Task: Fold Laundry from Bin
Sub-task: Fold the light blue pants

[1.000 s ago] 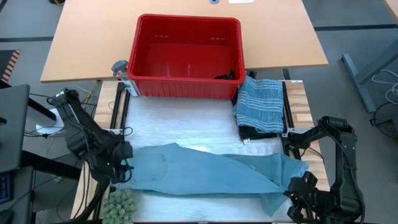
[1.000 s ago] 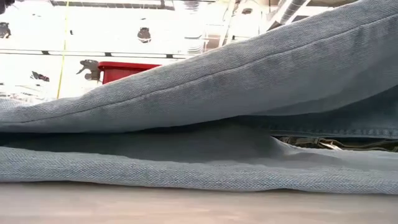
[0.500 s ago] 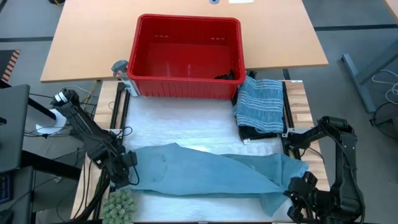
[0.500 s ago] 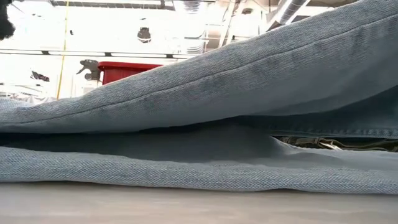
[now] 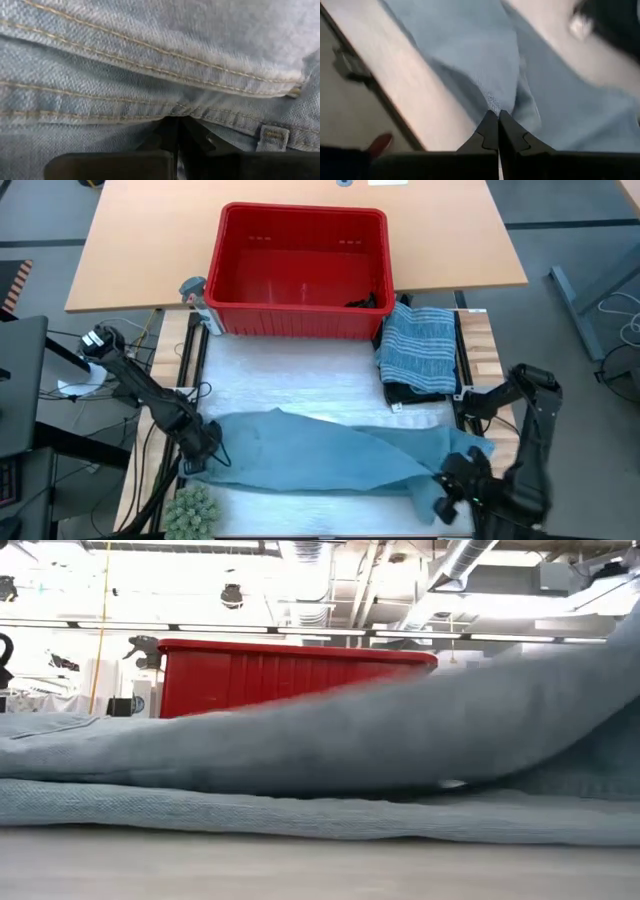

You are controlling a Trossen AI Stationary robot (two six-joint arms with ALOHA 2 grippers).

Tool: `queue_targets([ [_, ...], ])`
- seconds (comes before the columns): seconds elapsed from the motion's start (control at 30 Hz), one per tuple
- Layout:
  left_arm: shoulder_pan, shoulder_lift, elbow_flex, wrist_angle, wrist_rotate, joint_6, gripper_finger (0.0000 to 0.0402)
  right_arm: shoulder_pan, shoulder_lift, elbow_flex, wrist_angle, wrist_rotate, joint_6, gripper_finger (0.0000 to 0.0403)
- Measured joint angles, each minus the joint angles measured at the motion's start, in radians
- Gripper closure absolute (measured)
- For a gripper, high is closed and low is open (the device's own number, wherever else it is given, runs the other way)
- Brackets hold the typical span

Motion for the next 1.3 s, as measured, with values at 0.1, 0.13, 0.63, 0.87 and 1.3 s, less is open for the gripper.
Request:
queue_targets([
  [0.1, 0.031, -0.012, -0.016, -0.023, 0.004, 0.027, 0.0400, -0.089, 0.000, 0.000, 0.033, 0.036, -0.136, 0.0385],
  [0.13, 0.037, -0.018, -0.020, -0.028, 0.004, 0.033, 0.0400, -0.118, 0.000, 0.000, 0.042, 0.035, -0.190, 0.0385],
  [0.63, 0.049, -0.144, 0.043, -0.071, 0.003, -0.100, 0.0401, -0.228, -0.002, 0.001, 0.099, -0.370, -0.635, 0.0363],
  [0.87, 0.062, -0.232, 0.254, -0.058, -0.287, -0.208, 0.0401, -0.252, -0.002, 0.000, 0.124, -0.329, -0.557, 0.0307],
  [1.3, 0.388, -0.056, 0.500, 0.325, -0.452, 0.283, 0.0401, -0.176, -0.013, 0.082, -0.014, -0.356, -0.355, 0.0176],
])
